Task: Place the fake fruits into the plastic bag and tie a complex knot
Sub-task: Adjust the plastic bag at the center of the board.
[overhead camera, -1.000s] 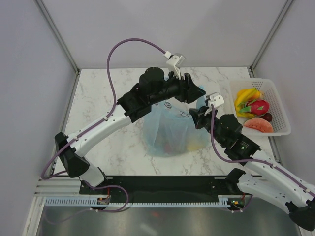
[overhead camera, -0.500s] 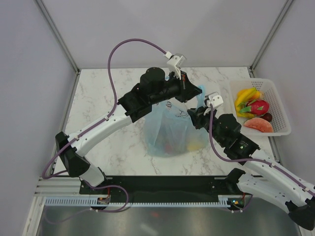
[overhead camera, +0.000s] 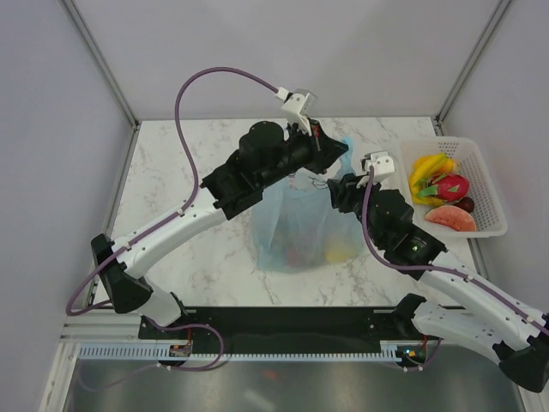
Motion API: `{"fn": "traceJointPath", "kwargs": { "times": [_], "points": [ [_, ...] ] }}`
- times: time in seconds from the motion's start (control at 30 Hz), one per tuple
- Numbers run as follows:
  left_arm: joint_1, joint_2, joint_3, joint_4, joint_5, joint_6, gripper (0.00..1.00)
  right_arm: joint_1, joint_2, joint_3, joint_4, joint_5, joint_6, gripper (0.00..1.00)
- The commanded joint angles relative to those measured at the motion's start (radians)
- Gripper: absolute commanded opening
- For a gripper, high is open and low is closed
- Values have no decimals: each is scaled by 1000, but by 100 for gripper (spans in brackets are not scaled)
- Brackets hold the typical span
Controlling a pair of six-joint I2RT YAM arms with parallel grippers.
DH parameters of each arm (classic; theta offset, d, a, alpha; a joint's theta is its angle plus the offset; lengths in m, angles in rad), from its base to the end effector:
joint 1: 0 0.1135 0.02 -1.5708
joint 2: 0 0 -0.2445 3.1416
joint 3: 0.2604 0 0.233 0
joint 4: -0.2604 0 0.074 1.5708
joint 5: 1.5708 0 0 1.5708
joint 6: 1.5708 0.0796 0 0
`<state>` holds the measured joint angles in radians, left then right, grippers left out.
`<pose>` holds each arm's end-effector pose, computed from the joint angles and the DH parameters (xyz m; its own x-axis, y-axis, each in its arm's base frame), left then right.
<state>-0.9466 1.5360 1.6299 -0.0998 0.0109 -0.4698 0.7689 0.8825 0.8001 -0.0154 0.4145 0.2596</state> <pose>0.2235 -0.3118 0.4378 -0.3733 -0.2563 -0.8916 0.7276 0.5154 -0.4528 0.1949 0.1440 0.3293 -0.1573 0.1748 -0.9720 -0.3187 0.9226 0.2175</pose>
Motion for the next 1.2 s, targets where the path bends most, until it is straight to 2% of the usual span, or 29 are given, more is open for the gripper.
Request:
{"fn": "traceJointPath", "kwargs": {
  "times": [0.0,0.2,0.4,0.53,0.87,0.97,1.17],
  "points": [
    [-26,-42,-10,95,-161,56,2,23,21,60,31,127,41,48],
    [-32,-54,-36,149,-226,54,2,58,90,80,87,249,18,60],
    [-41,-47,-34,149,-242,56,2,58,110,25,255,288,-32,67],
    [-46,-48,-30,138,-255,50,2,59,96,-33,392,326,-71,76],
    [-73,-45,-7,124,-281,51,2,58,194,-52,566,395,-102,76],
    [-73,-42,-2,124,-278,48,2,58,254,-4,545,438,-115,76],
    [-73,-43,-1,123,-301,59,2,58,299,-44,575,512,-125,67]
  ]
}}
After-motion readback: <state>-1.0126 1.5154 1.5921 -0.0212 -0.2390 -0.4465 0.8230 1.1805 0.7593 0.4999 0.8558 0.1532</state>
